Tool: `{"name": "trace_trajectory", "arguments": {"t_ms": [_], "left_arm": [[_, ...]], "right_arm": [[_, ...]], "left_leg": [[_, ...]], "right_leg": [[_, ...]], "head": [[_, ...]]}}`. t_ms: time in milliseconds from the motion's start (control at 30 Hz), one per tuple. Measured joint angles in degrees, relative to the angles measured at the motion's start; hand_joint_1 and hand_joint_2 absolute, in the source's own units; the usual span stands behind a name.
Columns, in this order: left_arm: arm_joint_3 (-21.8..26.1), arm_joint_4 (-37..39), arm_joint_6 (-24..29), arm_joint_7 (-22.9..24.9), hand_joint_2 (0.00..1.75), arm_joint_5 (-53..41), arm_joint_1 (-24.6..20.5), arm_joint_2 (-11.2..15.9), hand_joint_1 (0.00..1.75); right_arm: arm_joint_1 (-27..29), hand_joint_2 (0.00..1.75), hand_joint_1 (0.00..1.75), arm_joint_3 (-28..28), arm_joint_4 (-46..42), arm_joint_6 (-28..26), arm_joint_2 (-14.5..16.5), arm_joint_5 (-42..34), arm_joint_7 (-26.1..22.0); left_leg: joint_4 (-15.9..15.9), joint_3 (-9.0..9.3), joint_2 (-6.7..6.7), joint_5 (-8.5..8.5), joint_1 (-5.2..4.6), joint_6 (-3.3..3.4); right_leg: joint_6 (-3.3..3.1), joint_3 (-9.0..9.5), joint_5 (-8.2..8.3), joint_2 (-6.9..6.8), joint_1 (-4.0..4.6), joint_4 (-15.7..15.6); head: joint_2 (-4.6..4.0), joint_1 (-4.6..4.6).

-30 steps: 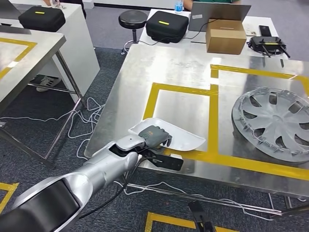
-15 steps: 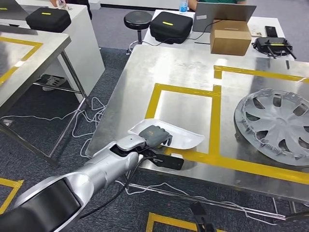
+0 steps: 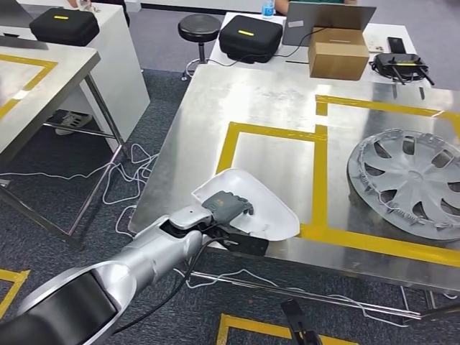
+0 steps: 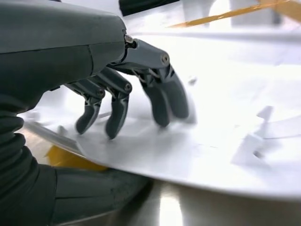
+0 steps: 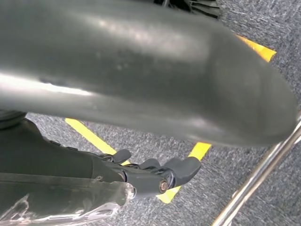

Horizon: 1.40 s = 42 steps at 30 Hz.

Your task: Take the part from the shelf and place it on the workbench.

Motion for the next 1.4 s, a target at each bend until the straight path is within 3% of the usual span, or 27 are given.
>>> {"name": "trace_trajectory", "arguments": {"t_ms": [33, 100, 200, 233, 267, 300, 367, 433, 567, 633, 700, 733, 767, 800, 867, 933, 1033, 1100, 1200, 1233, 1267, 1300, 1333, 1400], "left_arm": [[0.03, 0.02, 0.12, -0.16, 0.00, 0.00, 0.07, -0.01, 0.00], [0.07, 0.02, 0.58, -0.57, 0.00, -0.09, 0.18, -0.03, 0.00], [0.10, 0.04, 1.53, -1.16, 0.00, -0.43, 0.86, -0.04, 0.00], [0.11, 0.04, 1.97, -1.41, 0.00, -0.54, 1.09, -0.05, 0.00], [0.15, 0.04, 2.54, -1.71, 0.00, -0.64, 1.25, -0.09, 0.00], [0.23, 0.04, 3.16, -2.04, 0.00, -0.73, 1.34, -0.16, 0.00], [0.58, 0.02, 4.35, -2.76, 0.00, -0.71, 1.44, -0.39, 0.00], [1.12, -0.09, 5.35, -3.44, 0.00, -0.49, 1.51, -0.63, 0.00], [2.06, -0.84, 6.42, -4.42, 0.00, -0.27, 1.54, -1.09, 0.00], [2.49, -1.32, 6.79, -4.83, 0.00, -0.31, 1.56, -1.27, 0.00], [2.80, -1.51, 7.22, -5.12, 0.00, -0.37, 1.88, -1.36, 0.00], [2.92, -1.56, 7.50, -5.25, 0.00, -0.39, 2.13, -1.37, 0.00], [3.07, -1.68, 7.89, -5.43, 0.00, -0.33, 2.38, -1.39, 0.00], [3.25, -1.86, 8.38, -5.64, 0.00, -0.16, 2.56, -1.44, 0.00], [3.99, -2.61, 10.09, -6.61, 0.00, 0.92, 2.75, -1.62, 0.00], [5.35, -3.80, 12.55, -8.30, 0.00, 3.08, 2.97, -1.97, 0.00], [8.21, -6.68, 15.53, -11.41, 0.00, 7.48, 3.97, -2.66, 0.00], [10.10, -8.79, 16.26, -12.67, 0.00, 9.42, 4.33, -3.22, 0.00], [11.68, -10.64, 16.38, -13.03, 0.00, 10.02, 4.53, -3.64, 0.00], [11.91, -10.94, 16.38, -13.03, 0.00, 10.06, 4.74, -3.67, 0.00], [12.07, -11.17, 16.38, -13.03, 0.00, 10.10, 4.98, -3.67, 0.00], [12.25, -11.44, 16.38, -13.03, 0.00, 10.15, 5.18, -3.70, 0.00], [12.44, -11.71, 16.38, -13.03, 0.00, 10.21, 5.31, -3.75, 0.00], [12.80, -12.24, 16.38, -13.03, 0.87, 10.33, 5.36, -3.88, 0.00]], "right_arm": [[0.04, 0.00, 0.00, 0.00, 0.00, 0.01, 0.00, 0.00, -0.04], [0.02, 0.00, 0.00, 0.00, 0.00, 0.01, 0.00, 0.01, -0.13], [0.15, 0.00, 0.00, 0.00, 0.00, 0.04, 0.00, 0.02, -0.24], [0.24, 0.00, 0.00, 0.00, 0.00, 0.04, 0.00, 0.02, -0.27], [0.29, 0.00, 0.00, 0.00, 0.00, 0.05, 0.00, 0.02, -0.34], [0.29, 0.00, 0.00, 0.00, 0.00, 0.04, 0.00, 0.03, -0.40], [0.17, 0.00, 0.00, 0.00, 0.00, 0.03, 0.00, 0.05, -0.52], [0.06, 0.00, 0.00, 0.00, 0.00, 0.03, 0.00, 0.07, -0.61], [0.11, 0.00, 0.00, 0.00, -0.03, 0.03, 0.03, 0.07, -0.76], [0.03, 0.00, 0.00, 0.00, -0.06, 0.04, 0.06, 0.07, -0.91], [0.04, 0.00, 0.00, 0.00, -0.07, 0.05, 0.07, 0.07, -0.98], [0.09, 0.00, 0.00, 0.00, -0.07, 0.05, 0.07, 0.07, -0.98], [0.15, 0.00, 0.00, 0.00, -0.07, 0.04, 0.07, 0.07, -0.98], [0.20, 0.00, 0.00, 0.00, -0.07, 0.04, 0.07, 0.07, -0.98], [0.21, 0.00, 0.00, 0.00, -0.07, 0.00, 0.07, 0.07, -1.03], [0.21, 0.00, 0.00, 0.00, -0.07, -0.07, 0.07, 0.07, -1.13], [0.35, 0.00, 0.00, 0.00, -0.07, -0.28, 0.08, 0.02, -1.19], [0.33, 0.00, 0.00, 0.00, -0.07, -0.51, 0.14, 0.01, -1.18], [0.38, 0.00, 0.00, 0.00, -0.07, -0.77, 0.27, 0.02, -1.17], [0.49, 0.00, 0.00, 0.00, -0.07, -0.81, 0.29, 0.02, -1.16], [0.59, 0.00, 0.00, 0.00, -0.07, -0.83, 0.30, 0.02, -1.15], [0.63, 0.00, 0.00, 0.00, -0.07, -0.85, 0.31, 0.02, -1.14], [0.60, 0.00, 0.00, 0.00, -0.07, -0.87, 0.31, 0.02, -1.14], [0.46, 0.00, 0.00, 0.00, -0.07, -0.92, 0.38, 0.02, -1.15]], "left_leg": [[-0.08, -0.04, 0.00, 0.16, 0.03, 0.39], [-0.26, -0.01, 0.01, 0.44, 0.19, 1.08], [-0.22, 0.00, 0.02, 0.36, 0.06, 1.54], [-0.21, 0.02, 0.00, 0.29, 0.00, 1.62], [-0.19, 0.08, -0.04, 0.22, -0.04, 1.65], [-0.18, 0.18, -0.09, 0.12, -0.05, 1.62], [-0.11, 0.37, -0.17, -0.20, -0.19, 1.28], [-0.04, 0.30, -0.20, -0.42, -0.38, 0.78], [0.60, -0.14, -0.11, -1.25, -0.23, -0.45], [5.32, -2.50, 0.00, -3.94, -0.16, -1.08], [12.93, -6.67, 0.09, -6.96, -0.08, -1.47], [15.47, -8.25, 0.11, -7.40, -0.06, -1.55], [16.09, -8.94, 0.13, -6.73, -0.05, -1.56], [14.49, -8.51, 0.14, -4.99, -0.05, -1.51], [7.37, -5.42, 0.23, -0.59, -0.03, -1.35], [1.80, -2.89, 0.20, 1.33, -0.02, -0.84], [0.43, -2.43, 0.04, 1.37, -0.12, 0.33], [0.28, -2.37, 0.00, 1.55, 0.00, 0.98], [0.25, -2.33, 0.02, 1.51, -0.02, 1.51], [0.27, -2.31, 0.02, 1.46, -0.06, 1.58], [0.28, -2.26, 0.01, 1.42, -0.09, 1.62], [0.29, -2.16, -0.01, 1.35, -0.09, 1.60], [0.30, -2.00, -0.05, 1.25, -0.08, 1.53], [0.39, -1.68, -0.12, 0.92, -0.18, 1.11]], "right_leg": [[0.30, -0.16, -0.13, -0.02, -0.08, 0.10], [0.72, -1.59, -1.88, -0.09, -0.14, 2.93], [0.94, -6.95, -6.67, -0.12, -0.09, 14.11], [0.91, -8.00, -6.93, -0.12, -0.07, 16.10], [0.82, -8.00, -6.13, -0.12, -0.06, 15.84], [0.68, -6.89, -4.42, -0.12, -0.05, 13.31], [0.37, -2.94, -1.04, -0.17, 0.02, 5.30], [0.02, -0.67, -0.03, -0.10, 0.16, 0.78], [-1.16, -0.68, -0.20, 0.14, 0.17, 0.36], [-1.65, -0.56, -0.26, 0.07, -0.07, 0.23], [-1.91, -0.55, -0.37, 0.02, -0.11, 0.23], [-1.95, -0.53, -0.41, 0.03, -0.12, 0.24], [-1.95, -0.47, -0.46, 0.05, -0.13, 0.24], [-1.88, -0.37, -0.52, 0.09, -0.15, 0.25], [-1.51, -0.14, -0.71, 0.16, -0.11, 0.31], [-0.89, -0.18, -0.90, 0.21, 0.10, 0.51], [0.09, -0.29, -0.91, 0.17, 0.05, 0.39], [0.61, -1.20, -2.26, 0.06, -0.07, 2.27], [0.90, -6.05, -7.26, -0.01, -0.05, 12.64], [0.90, -7.56, -8.18, -0.01, -0.03, 15.68], [0.87, -8.27, -8.10, -0.02, -0.03, 16.96], [0.79, -7.81, -6.91, -0.02, -0.04, 15.80], [0.71, -6.32, -4.96, -0.04, -0.06, 12.61], [0.53, -2.41, -1.75, -0.11, -0.09, 4.71]], "head": [[0.00, 0.02], [0.00, 0.26], [0.00, 0.69], [0.00, 0.74], [0.00, 0.77], [0.00, 0.79], [0.00, 0.83], [0.00, 0.83], [0.00, 0.69], [0.00, 0.41], [0.00, 0.22], [0.00, 0.20], [0.00, 0.18], [0.00, 0.17], [0.00, 0.14], [0.00, 0.12], [0.00, 0.27], [0.00, 0.61], [0.00, 1.15], [0.00, 1.18], [0.00, 1.21], [0.00, 1.22], [0.00, 1.23], [0.00, 1.26]]}}
